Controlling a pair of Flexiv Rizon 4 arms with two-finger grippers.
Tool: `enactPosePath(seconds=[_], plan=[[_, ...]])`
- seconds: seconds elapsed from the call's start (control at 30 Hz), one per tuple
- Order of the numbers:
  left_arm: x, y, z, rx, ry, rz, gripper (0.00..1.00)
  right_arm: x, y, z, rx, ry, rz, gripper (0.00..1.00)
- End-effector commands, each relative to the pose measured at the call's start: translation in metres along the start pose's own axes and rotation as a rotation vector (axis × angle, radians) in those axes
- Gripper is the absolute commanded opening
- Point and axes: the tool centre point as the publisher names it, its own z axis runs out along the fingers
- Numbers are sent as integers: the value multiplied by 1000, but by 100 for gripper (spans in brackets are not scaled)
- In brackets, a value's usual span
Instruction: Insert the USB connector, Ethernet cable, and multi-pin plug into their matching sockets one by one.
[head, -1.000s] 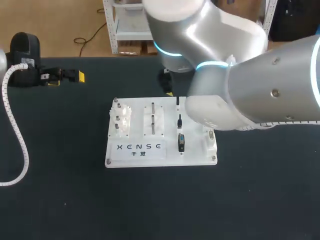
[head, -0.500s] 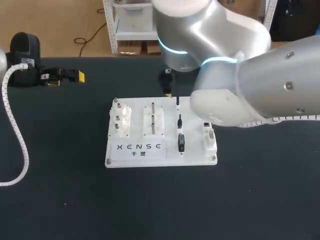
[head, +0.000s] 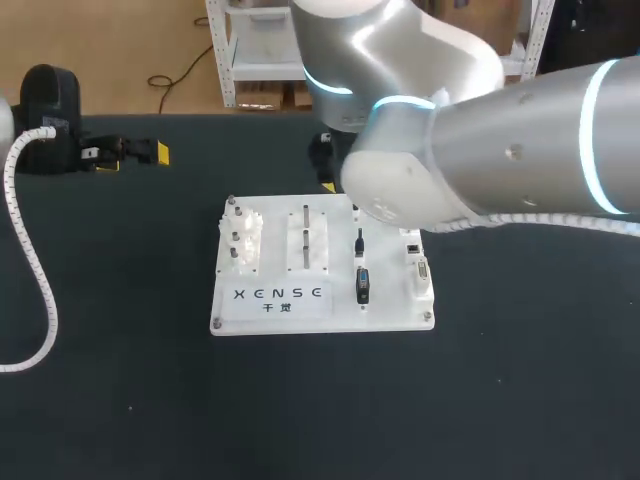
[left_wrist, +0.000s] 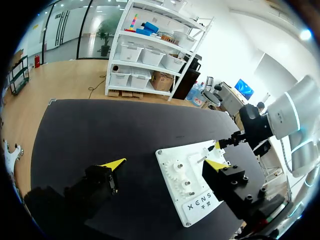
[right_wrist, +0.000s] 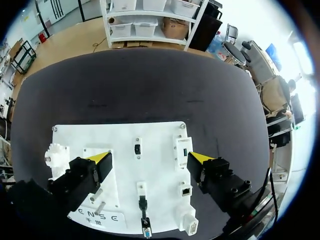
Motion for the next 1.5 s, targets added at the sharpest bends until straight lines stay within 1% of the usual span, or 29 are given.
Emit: enactPosePath(seconds=[0.03, 0.13, 0.3, 0.43, 0.67, 0.9, 0.97, 1.0, 1.5], plan=[[0, 0, 0, 0, 0, 0, 100, -11, 8, 9, 7, 71, 6, 100], [0, 0, 0, 0, 0, 0, 100, -12, 7, 15, -18, 112, 19, 100], [0, 0, 0, 0, 0, 0, 100, -12, 7, 16, -66, 124, 17, 100], [0, 0, 0, 0, 0, 0, 100, -8, 6, 16, -72, 124, 10, 100], [0, 0, 0, 0, 0, 0, 100, 3, 3, 19, -82, 151, 2, 100], [0, 0, 0, 0, 0, 0, 100, 7, 0, 19, -75, 146, 8, 100], [0, 0, 0, 0, 0, 0, 100, 9, 0, 16, -78, 112, 9, 100], [0, 0, 0, 0, 0, 0, 100, 10, 0, 15, -67, 110, -10, 100], [0, 0, 0, 0, 0, 0, 100, 10, 0, 15, -67, 110, -10, 100]])
